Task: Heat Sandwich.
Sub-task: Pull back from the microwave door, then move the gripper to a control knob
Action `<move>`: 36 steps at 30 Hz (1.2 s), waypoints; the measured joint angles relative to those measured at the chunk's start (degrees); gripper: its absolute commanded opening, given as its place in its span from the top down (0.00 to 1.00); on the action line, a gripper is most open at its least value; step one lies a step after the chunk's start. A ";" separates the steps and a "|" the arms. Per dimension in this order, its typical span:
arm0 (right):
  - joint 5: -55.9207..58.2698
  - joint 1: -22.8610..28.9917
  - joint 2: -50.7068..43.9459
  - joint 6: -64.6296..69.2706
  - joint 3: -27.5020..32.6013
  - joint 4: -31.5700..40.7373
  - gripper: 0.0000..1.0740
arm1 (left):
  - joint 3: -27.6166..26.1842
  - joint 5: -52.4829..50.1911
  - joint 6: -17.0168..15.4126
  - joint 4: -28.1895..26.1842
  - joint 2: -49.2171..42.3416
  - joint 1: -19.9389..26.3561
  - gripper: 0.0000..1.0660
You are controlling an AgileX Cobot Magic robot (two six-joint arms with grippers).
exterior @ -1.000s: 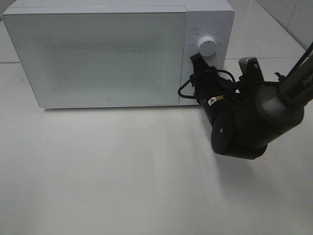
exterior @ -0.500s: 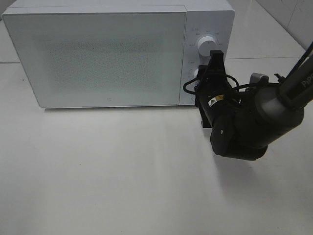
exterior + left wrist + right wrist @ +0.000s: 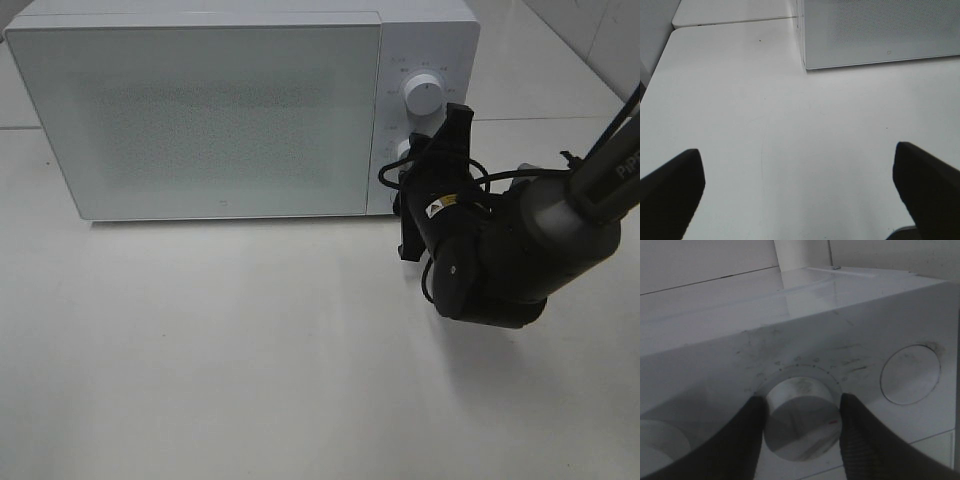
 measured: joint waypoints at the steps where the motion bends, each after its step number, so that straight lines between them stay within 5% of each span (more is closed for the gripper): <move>1: 0.00 0.00 0.00 0.06 0.00 0.00 0.93 | 0.00 0.00 0.00 0.00 0.00 0.00 0.08; 14: 0.00 0.00 0.00 -0.17 0.00 0.00 0.87 | 0.00 0.00 0.00 0.00 0.00 0.00 0.08; 18: 0.00 0.00 0.00 -0.29 0.00 0.00 0.79 | 0.00 0.00 0.00 0.00 0.00 0.00 0.08; 27: -0.11 0.29 0.00 -0.57 0.17 -2.75 0.34 | 0.00 0.00 0.00 0.00 0.00 0.00 0.08; 31: -0.17 0.40 0.00 -0.57 0.34 -4.35 0.25 | 0.00 0.00 0.00 0.00 0.00 0.00 0.08; 36: -0.17 0.40 0.00 -0.74 0.34 -4.41 0.29 | 0.00 0.00 0.00 0.00 0.00 0.00 0.08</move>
